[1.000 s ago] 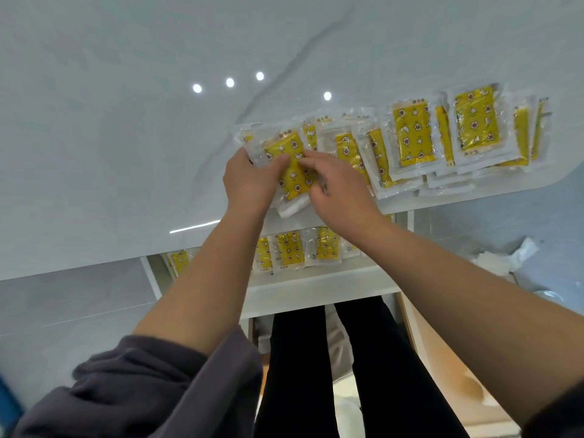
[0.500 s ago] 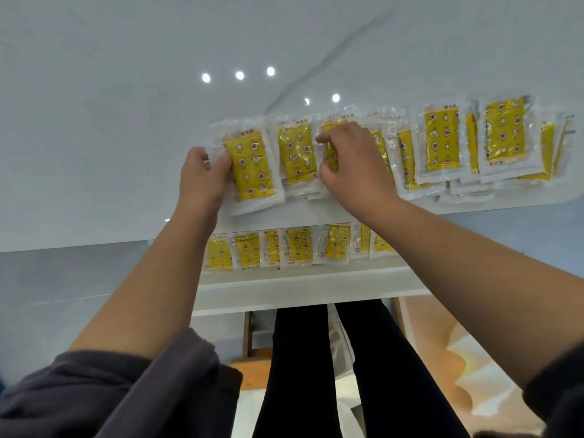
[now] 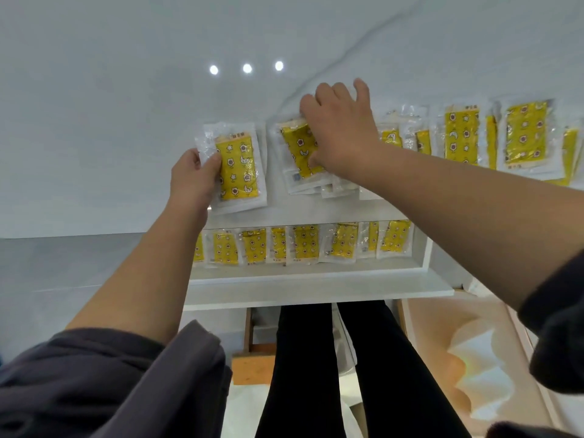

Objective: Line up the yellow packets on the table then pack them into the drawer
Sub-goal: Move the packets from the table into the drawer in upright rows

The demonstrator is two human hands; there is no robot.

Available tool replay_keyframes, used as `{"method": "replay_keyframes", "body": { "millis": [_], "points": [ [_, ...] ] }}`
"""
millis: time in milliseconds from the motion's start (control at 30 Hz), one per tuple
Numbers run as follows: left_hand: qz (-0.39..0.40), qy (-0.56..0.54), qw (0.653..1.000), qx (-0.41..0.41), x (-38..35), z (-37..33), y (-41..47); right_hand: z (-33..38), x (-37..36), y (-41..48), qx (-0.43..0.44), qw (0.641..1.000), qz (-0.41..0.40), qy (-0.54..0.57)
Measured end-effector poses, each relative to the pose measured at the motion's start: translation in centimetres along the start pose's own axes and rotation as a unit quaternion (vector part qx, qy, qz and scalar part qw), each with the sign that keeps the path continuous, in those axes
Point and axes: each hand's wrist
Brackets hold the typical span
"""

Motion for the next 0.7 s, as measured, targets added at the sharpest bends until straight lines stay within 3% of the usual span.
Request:
{"method": "replay_keyframes", "body": {
  "millis": [233,400,700],
  "points": [
    [0.002,-0.012,1.0,0.005,-0.1,0.1,-0.2,0.4,-0.7,-0.4,0.02,0.998,-0.055,0.034],
    [0.008,-0.011,1.0,-0.002,0.1,0.5,-0.3,0.4,-1.4,-1.5,0.069,0.998,0.001,0.002],
    [-0.022,-0.003,1.0,0.002,1.5,2.1,-0.6,1.2,-1.2,-0.3,0.069,0.998,-0.001,-0.006]
  ]
}}
Point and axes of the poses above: each hand's wrist, its own y-axis towards the middle knuckle, its own x-axis out of the back of the hand, z = x × y, and after that the axes turned 8 degrees about x, right-handed
